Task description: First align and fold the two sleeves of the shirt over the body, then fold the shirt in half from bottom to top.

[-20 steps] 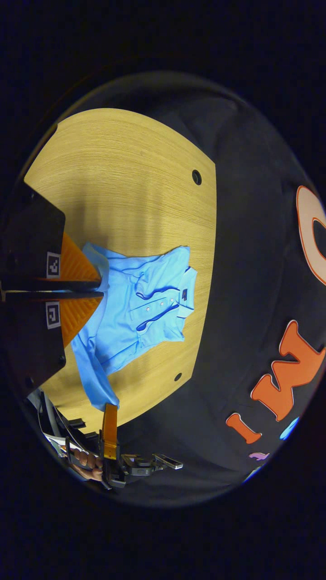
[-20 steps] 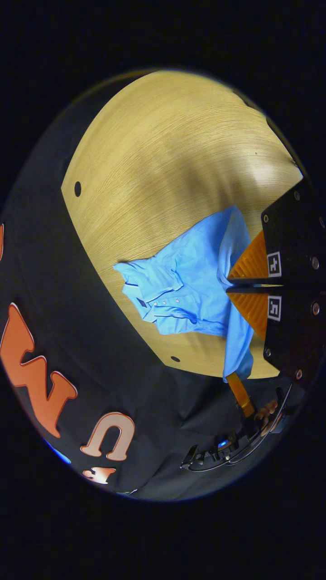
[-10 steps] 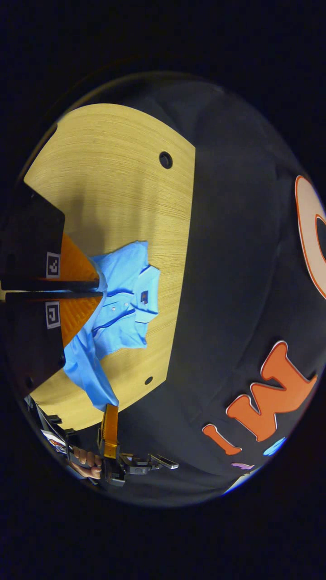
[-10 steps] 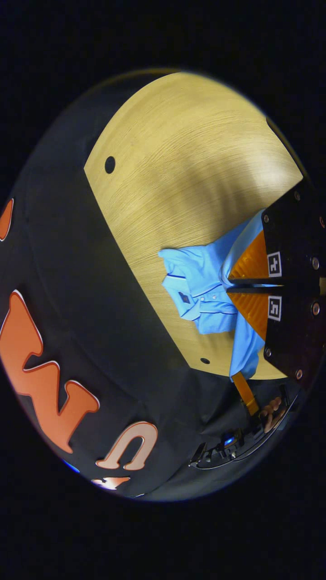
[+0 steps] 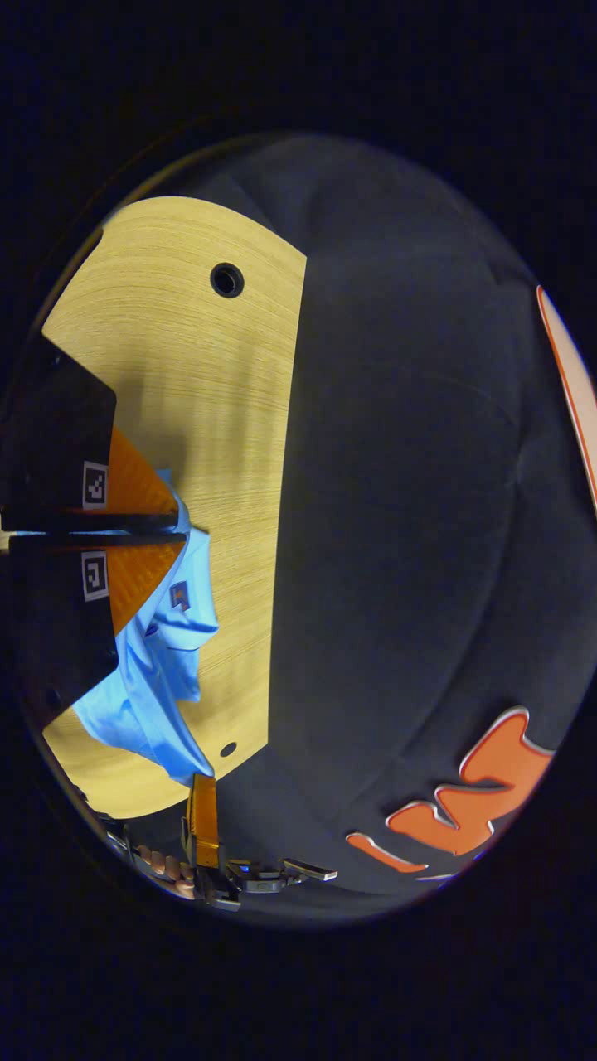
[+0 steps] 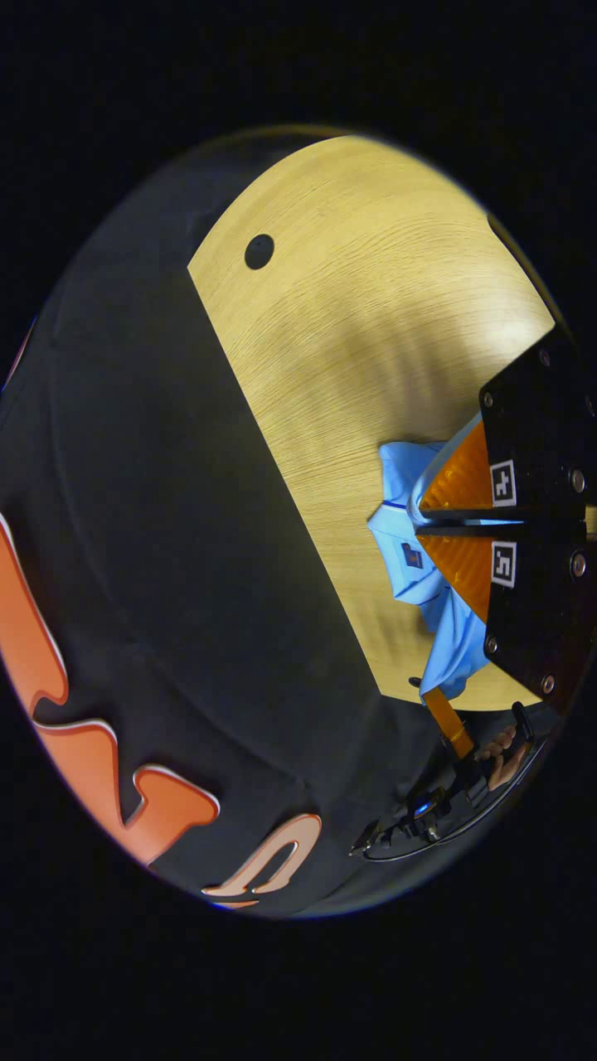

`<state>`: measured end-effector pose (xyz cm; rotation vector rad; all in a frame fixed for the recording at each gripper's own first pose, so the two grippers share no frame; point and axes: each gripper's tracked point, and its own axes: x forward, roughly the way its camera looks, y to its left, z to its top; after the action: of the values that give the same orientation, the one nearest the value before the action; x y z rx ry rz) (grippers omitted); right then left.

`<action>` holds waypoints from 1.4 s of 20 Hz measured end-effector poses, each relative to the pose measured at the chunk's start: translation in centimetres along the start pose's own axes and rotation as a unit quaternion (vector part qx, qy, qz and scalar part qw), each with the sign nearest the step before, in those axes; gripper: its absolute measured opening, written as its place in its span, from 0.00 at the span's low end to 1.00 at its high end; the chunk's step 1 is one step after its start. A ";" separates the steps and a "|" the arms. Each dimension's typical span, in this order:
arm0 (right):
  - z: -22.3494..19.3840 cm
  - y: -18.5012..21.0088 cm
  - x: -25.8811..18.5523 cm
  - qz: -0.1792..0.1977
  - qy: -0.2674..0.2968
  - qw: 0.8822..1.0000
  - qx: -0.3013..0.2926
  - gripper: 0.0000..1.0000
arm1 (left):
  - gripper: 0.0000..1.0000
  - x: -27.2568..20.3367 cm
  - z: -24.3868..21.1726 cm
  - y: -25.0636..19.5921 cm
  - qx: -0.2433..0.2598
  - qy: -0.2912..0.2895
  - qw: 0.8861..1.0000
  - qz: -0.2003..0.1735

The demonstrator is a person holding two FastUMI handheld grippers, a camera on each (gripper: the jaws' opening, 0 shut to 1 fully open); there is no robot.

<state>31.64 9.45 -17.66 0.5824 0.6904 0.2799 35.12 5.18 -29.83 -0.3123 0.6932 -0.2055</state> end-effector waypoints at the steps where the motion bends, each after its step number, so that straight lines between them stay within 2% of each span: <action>1: 0.7 -0.2 1.0 -0.006 -0.004 1.000 0.008 0.01 | 0.06 0.9 0.6 0.5 -0.006 -0.004 1.000 0.009; 3: 2.3 -0.4 2.5 0.006 -0.015 0.999 0.035 0.02 | 0.07 2.3 1.9 1.2 -0.019 -0.011 1.000 0.017; 5: 3.9 -0.7 3.2 0.011 -0.027 0.997 0.069 0.07 | 0.14 2.6 2.6 2.3 -0.028 -0.013 0.999 0.023; 6: 4.1 -1.0 2.9 0.010 -0.030 0.997 0.074 0.21 | 0.31 2.0 2.8 2.3 -0.030 -0.012 0.999 0.022; 7: 4.2 -1.5 2.5 0.003 -0.035 0.997 0.063 0.29 | 0.47 1.7 2.5 2.1 -0.029 -0.007 0.999 0.022; 8: 4.2 -1.9 1.9 -0.005 -0.039 0.998 0.046 0.48 | 0.63 1.2 2.2 2.0 -0.028 0.002 0.999 0.020; 9: 4.2 -1.7 1.1 -0.010 -0.041 0.999 0.031 0.44 | 0.80 0.6 2.1 1.7 -0.021 0.005 0.999 0.024; 10: 4.1 -1.4 0.2 -0.009 -0.042 0.999 0.019 0.64 | 0.96 -0.3 2.2 2.0 -0.001 0.001 0.999 0.039; 12: 4.2 -0.7 -1.7 -0.007 -0.050 0.999 -0.003 0.72 | 1.00 -1.8 3.3 2.9 0.062 -0.011 0.994 0.086; 14: 3.9 -0.3 -3.4 -0.010 -0.058 0.998 -0.029 0.78 | 1.00 -3.1 4.5 1.9 0.096 -0.017 0.991 0.094; 19: 3.5 1.9 -10.4 -0.016 -0.101 0.990 -0.100 0.86 | 0.99 -9.7 5.5 -3.7 0.128 -0.059 0.987 0.072; 23: 3.2 3.3 -16.5 -0.017 -0.156 0.976 -0.150 0.88 | 0.99 -16.3 5.5 -8.2 0.147 -0.105 0.982 0.050; 25: 1.7 5.0 -18.5 0.000 -0.172 0.971 -0.166 0.88 | 0.99 -19.7 5.3 -10.4 0.153 -0.137 0.977 0.049; 28: -0.4 5.6 -21.4 -0.007 -0.193 0.961 -0.199 0.88 | 0.99 -24.8 5.5 -13.5 0.170 -0.196 0.965 0.047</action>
<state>15.17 5.03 -3.55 0.2346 0.2478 0.2728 18.91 0.93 -6.44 0.0125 0.2704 -0.1629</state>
